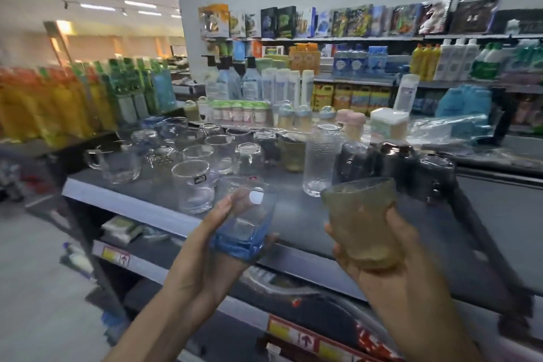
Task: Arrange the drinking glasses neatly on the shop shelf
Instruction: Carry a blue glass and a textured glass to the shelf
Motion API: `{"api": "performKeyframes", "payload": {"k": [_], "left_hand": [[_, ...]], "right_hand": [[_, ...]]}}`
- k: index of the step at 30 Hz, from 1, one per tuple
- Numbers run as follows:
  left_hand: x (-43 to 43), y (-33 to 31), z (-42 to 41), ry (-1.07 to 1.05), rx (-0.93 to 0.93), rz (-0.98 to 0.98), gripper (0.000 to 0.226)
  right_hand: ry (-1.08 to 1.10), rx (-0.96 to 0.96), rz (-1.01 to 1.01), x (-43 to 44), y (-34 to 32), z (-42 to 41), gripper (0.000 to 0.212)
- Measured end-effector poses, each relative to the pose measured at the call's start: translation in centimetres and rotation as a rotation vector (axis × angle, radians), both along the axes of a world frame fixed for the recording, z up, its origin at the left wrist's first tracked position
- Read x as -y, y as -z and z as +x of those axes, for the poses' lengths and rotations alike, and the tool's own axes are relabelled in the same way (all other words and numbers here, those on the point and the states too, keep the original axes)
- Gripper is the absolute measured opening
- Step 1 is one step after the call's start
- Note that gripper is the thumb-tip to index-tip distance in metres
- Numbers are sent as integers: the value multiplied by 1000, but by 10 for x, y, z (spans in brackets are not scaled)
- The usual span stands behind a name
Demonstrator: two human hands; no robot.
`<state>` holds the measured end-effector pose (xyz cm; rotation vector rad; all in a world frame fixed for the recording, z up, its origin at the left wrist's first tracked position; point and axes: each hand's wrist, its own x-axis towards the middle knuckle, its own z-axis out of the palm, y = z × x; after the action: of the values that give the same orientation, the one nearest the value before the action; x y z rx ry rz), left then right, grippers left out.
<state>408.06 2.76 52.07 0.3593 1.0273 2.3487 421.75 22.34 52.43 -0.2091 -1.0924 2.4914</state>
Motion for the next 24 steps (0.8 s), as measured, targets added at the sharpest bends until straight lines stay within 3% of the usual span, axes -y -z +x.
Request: {"api": "performKeyframes", "payload": {"k": [4, 9, 11, 14, 16, 19, 22, 24], "left_hand": [[32, 8, -45, 32, -20, -19, 85], [41, 13, -73, 76, -39, -143, 42], [41, 12, -81, 78, -70, -177, 44], [41, 13, -89, 85, -128, -216, 71], [42, 15, -94, 133, -190, -207, 75], [42, 15, -96, 215, -223, -160, 57], [40, 15, -98, 219, -231, -171, 45], [41, 17, -98, 226, -236, -177, 50]], "right_hand": [[178, 78, 282, 31, -4, -50, 56], [366, 214, 513, 41, -9, -91, 62], [510, 326, 763, 37, -13, -105, 61], [687, 507, 1297, 27, -27, -124, 74], [677, 574, 1583, 22, -39, -139, 84], [576, 623, 1873, 12, -49, -163, 92], [472, 634, 2134, 3, -52, -181, 87], [415, 618, 2285, 0, -56, -190, 82]]}}
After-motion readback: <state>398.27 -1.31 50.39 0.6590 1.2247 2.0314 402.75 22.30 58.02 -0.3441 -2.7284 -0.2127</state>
